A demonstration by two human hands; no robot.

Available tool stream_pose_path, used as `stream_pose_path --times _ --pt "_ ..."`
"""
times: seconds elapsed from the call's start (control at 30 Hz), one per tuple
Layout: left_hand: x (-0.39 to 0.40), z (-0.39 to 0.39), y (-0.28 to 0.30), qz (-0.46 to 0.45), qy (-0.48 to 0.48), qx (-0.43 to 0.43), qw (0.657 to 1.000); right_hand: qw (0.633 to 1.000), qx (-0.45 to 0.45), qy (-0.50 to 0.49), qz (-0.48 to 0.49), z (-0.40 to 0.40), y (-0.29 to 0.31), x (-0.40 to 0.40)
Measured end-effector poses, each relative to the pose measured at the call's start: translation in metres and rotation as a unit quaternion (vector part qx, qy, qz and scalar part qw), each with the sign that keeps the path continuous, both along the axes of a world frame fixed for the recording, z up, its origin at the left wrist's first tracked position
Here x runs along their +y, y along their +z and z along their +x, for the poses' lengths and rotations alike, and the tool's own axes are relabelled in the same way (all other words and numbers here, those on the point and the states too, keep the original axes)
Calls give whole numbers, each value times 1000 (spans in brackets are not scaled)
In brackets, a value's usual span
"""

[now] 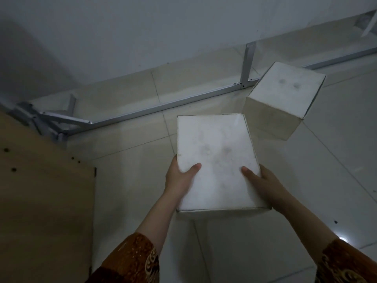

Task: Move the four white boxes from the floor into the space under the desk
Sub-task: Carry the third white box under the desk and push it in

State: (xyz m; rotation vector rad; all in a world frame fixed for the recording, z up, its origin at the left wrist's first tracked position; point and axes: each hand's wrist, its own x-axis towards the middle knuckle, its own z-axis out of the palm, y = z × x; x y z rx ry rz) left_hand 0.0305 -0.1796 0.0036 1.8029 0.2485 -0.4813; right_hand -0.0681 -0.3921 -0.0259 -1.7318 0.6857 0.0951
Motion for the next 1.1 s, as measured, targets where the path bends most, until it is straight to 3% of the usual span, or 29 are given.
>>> stream_pose_path --times 0.23,0.5,0.87,1.1 --pt "94 -87 54 -15 56 -28 998 997 -50 45 -24 -58 50 83" --pt "202 -199 75 -75 131 -43 988 988 -77 126 -38 -133 105 182" --pt "291 -265 55 -62 146 -42 986 975 -34 185 -119 -175 85 271" --pt "399 -298 53 -13 62 -86 994 974 -32 153 -164 -233 74 374"
